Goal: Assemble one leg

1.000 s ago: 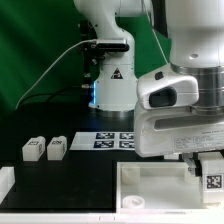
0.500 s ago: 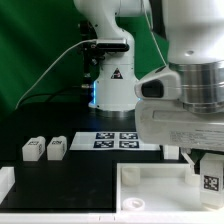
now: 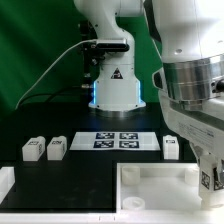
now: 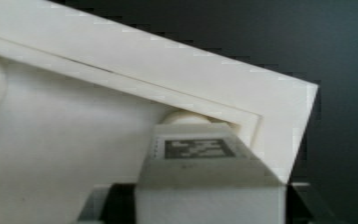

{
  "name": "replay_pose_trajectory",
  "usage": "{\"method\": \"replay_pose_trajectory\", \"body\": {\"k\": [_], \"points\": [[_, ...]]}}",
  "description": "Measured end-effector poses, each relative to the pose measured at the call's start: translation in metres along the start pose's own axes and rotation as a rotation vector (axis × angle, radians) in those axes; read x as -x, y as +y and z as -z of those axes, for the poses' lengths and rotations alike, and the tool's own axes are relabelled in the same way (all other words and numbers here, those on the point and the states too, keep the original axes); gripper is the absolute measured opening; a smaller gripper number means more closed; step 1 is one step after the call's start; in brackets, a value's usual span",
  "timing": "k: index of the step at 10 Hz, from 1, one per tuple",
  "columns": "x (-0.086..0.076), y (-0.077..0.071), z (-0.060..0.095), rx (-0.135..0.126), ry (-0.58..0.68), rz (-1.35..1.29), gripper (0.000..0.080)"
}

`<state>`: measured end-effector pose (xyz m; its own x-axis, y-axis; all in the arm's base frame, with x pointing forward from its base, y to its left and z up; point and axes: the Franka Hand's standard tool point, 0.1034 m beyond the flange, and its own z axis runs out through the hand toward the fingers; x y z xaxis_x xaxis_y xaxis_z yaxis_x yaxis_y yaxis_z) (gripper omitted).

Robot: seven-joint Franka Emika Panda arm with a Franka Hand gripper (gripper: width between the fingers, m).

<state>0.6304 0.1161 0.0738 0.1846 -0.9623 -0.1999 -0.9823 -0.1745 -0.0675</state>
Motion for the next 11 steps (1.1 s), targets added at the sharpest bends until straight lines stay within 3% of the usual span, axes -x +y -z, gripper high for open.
{"method": "replay_pose_trajectory", "body": {"k": [1,2,4,5,6,7,8,9,11], "points": [[-0.0011,-0.0003,-0.0004,-0.029,-0.008,-0.192,0.0291],[-0.0019,0.0002,-0.0004,-0.04,-0.018,-0.268,0.0291],[-0.0017,0.0006,-0.0012,-0.038,-0.017,-0.19,0.0299],[-0.0024,0.0009,-0.0012,-0.035,-0.014,-0.135,0.047],[-0.0039,0.0012,0.0,-0.023,-0.009,0.071,0.047],[-0.0017,0.0012,0.0002,0.009,0.0,0.28,0.0614],[0.0017,-0.0013,0.0011,0.041,0.007,0.46,0.0639],[-0.0005,-0.0029,0.001,0.031,0.012,0.53,0.0639],[-0.0023,-0.003,0.0016,0.04,0.02,0.775,0.0648]]}}
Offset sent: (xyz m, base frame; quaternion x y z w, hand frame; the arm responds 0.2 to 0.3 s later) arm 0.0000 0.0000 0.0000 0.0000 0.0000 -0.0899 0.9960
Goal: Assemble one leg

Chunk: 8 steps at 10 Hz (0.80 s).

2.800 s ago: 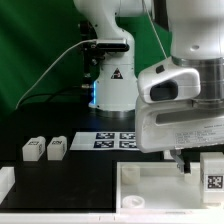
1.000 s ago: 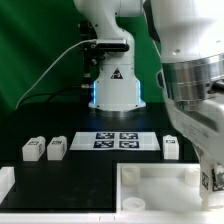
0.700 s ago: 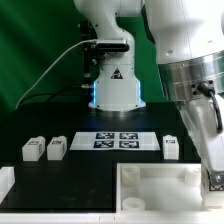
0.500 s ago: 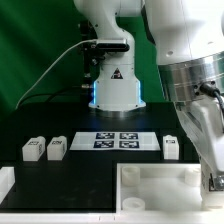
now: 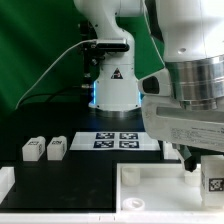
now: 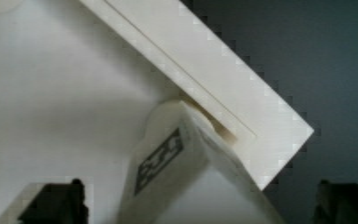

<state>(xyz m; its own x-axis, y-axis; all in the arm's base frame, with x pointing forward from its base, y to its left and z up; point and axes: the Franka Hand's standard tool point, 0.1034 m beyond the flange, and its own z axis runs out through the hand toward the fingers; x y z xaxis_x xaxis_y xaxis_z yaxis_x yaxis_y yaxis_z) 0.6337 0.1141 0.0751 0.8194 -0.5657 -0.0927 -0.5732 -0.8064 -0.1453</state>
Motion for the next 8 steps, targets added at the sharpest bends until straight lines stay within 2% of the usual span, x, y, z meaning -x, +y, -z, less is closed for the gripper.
{"method": "replay_pose_trajectory", "body": {"k": [2,3,4,5,6,7,8], "points": [[-0.0007,-0.0062,0.0041,0.031,0.019,0.403,0.0649],[-0.0026,-0.0084,0.0061,0.032,0.022,0.547,0.0649],[-0.0029,-0.0075,0.0054,0.031,0.022,0.537,0.0649],[-0.0027,-0.0076,0.0052,0.03,0.022,0.486,0.0554],[-0.0029,-0.0074,0.0053,0.03,0.022,0.478,0.0554],[-0.0025,-0.0079,0.0052,0.027,0.023,0.386,0.0372],[-0.0041,-0.0057,0.0053,0.029,0.026,0.262,0.0301]]}}
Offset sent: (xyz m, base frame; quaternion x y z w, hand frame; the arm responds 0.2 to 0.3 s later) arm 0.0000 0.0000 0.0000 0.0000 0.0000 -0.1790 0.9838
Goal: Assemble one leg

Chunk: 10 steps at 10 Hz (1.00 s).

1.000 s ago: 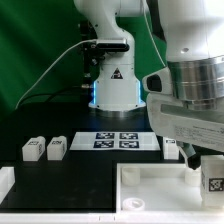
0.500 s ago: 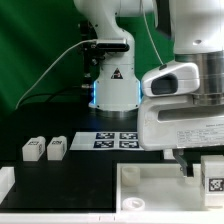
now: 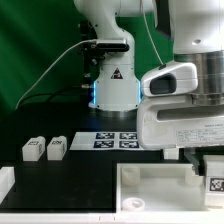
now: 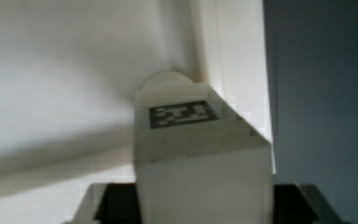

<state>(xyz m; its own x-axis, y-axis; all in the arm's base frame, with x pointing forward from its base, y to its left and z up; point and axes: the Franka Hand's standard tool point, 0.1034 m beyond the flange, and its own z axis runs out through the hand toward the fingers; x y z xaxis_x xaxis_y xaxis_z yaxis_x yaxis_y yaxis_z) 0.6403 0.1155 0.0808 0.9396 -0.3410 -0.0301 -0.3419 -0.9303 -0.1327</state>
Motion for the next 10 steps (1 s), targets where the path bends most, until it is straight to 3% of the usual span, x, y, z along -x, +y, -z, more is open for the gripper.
{"method": "replay_pose_trajectory", "body": {"k": [3,6,9,10], "points": [[-0.001,0.0044,-0.0003,-0.003,0.016,-0.489,0.0301],[0.0027,0.0087,-0.0012,-0.049,-0.002,-1.047,0.0301],[0.003,0.0093,-0.0012,-0.051,-0.006,-1.044,0.0301],[0.0032,0.0095,-0.0019,-0.05,-0.006,-1.035,0.0398]]}}
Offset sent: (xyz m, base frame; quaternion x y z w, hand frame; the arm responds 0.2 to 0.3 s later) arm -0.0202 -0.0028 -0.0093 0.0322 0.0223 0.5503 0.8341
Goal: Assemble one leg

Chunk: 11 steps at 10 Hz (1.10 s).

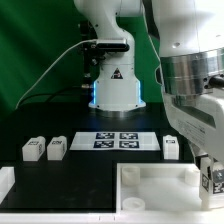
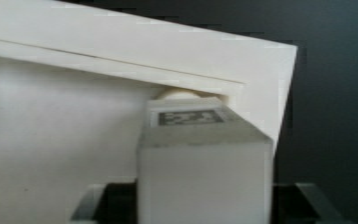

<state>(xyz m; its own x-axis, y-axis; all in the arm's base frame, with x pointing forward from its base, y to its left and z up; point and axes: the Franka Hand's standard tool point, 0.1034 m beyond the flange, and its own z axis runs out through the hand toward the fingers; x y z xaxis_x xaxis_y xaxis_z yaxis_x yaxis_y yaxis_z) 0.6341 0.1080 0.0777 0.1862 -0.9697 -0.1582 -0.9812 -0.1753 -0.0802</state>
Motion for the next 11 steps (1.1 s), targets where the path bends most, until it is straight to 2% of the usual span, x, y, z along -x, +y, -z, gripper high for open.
{"method": "replay_pose_trajectory", "body": {"k": [1,2,3,7,8,10,11], "points": [[0.001,0.0,-0.001,-0.002,0.001,0.058,0.0398],[0.007,-0.001,-0.003,-0.007,0.007,0.167,0.0566],[0.012,-0.002,-0.001,-0.007,0.011,0.359,0.0632],[0.01,-0.003,0.0,0.001,0.022,0.785,0.0649],[0.008,-0.002,0.0,0.014,0.027,0.958,0.0649],[0.008,-0.004,0.001,0.082,0.044,1.429,0.0649],[0.008,-0.003,-0.001,0.108,0.049,1.551,0.0649]]}}
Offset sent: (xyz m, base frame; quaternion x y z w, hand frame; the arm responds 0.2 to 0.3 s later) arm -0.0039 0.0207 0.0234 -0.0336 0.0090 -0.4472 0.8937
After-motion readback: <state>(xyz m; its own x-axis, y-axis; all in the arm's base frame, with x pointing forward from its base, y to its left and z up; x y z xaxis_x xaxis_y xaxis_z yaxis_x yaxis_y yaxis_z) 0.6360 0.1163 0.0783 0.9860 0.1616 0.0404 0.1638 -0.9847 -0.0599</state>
